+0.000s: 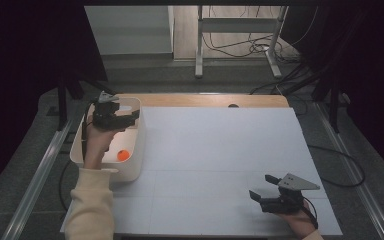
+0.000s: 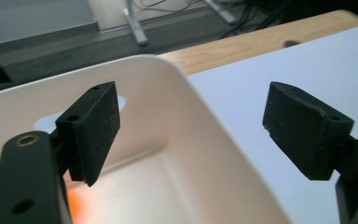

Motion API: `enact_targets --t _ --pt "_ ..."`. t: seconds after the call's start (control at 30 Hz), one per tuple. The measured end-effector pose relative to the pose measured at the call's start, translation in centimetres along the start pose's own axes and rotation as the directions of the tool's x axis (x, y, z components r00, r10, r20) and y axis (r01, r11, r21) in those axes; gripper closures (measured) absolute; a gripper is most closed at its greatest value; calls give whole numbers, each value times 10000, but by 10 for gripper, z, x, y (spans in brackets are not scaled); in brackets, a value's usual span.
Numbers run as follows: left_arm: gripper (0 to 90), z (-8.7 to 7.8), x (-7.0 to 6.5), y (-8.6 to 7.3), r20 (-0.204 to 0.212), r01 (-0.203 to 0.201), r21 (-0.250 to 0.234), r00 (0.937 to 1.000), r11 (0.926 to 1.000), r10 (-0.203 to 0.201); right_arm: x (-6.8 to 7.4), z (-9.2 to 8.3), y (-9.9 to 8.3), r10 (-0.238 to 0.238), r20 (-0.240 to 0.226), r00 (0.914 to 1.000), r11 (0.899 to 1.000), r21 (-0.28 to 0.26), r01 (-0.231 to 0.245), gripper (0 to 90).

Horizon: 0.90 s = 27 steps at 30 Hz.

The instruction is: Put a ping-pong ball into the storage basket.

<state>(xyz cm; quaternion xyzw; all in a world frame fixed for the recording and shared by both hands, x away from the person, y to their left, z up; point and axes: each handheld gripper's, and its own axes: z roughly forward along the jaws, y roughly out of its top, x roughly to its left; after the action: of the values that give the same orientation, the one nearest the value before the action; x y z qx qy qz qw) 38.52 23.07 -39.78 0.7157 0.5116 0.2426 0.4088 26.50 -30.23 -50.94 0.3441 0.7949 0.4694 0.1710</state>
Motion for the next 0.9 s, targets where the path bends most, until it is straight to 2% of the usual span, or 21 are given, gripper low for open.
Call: enact_targets --t 0.1,0.13,0.17,0.2,0.3,0.37,0.5,0.6,0.67,0.73,0.77,0.83,0.9 --pt "188 -5 -5 3 481 -36 -257 9988 9997 48 0 0 0 -7 -4 10000 10000 -8 7 151" --pt "185 -8 -9 5 839 -81 -461 9964 9989 120 0 0 0 -7 3 10000 10000 -4 7 151" --pt "184 -10 -11 6 1012 -116 -541 9947 9985 170 0 0 0 -4 1 10000 10000 -13 4 150" --pt "183 -10 -11 6 1012 -116 -541 9947 9985 170 0 0 0 -7 2 10000 10000 -17 7 151" --pt "182 -13 -19 8 1422 -339 -701 9889 9970 437 0 0 0 3 -14 10000 10000 -37 -3 150" --pt "181 -15 -25 9 1757 -467 -747 9827 9961 592 0 0 0 -4 2 10000 10000 -28 4 151" --pt "177 -19 -38 7 2375 -902 -818 9654 9926 1073 0 0 0 -1 14 10000 10000 -34 1 151" --pt "177 -23 -46 4 2766 -943 -937 9539 9911 1169 0 0 0 12 11 10000 10000 -43 -12 151" --pt "177 -24 -51 2 2858 -1073 -951 9494 9897 1304 0 0 0 1 19 10000 10000 -17 -1 151" --pt "177 -26 -56 -1 3010 -1239 -926 9423 9880 1463 0 0 0 9 19 10000 10000 -46 -8 151" --pt "177 -26 -56 -1 3010 -1239 -926 9423 9880 1463 0 0 0 9 19 10000 10000 -46 -8 151" --pt "177 -29 -63 -5 3308 -1371 -964 9298 9859 1616 0 -1 0 16 27 10000 10000 -49 -15 151" --pt "177 -31 -68 -8 3453 -1437 -1004 9230 9845 1700 1 -1 0 5 24 10000 10000 -51 -5 151"
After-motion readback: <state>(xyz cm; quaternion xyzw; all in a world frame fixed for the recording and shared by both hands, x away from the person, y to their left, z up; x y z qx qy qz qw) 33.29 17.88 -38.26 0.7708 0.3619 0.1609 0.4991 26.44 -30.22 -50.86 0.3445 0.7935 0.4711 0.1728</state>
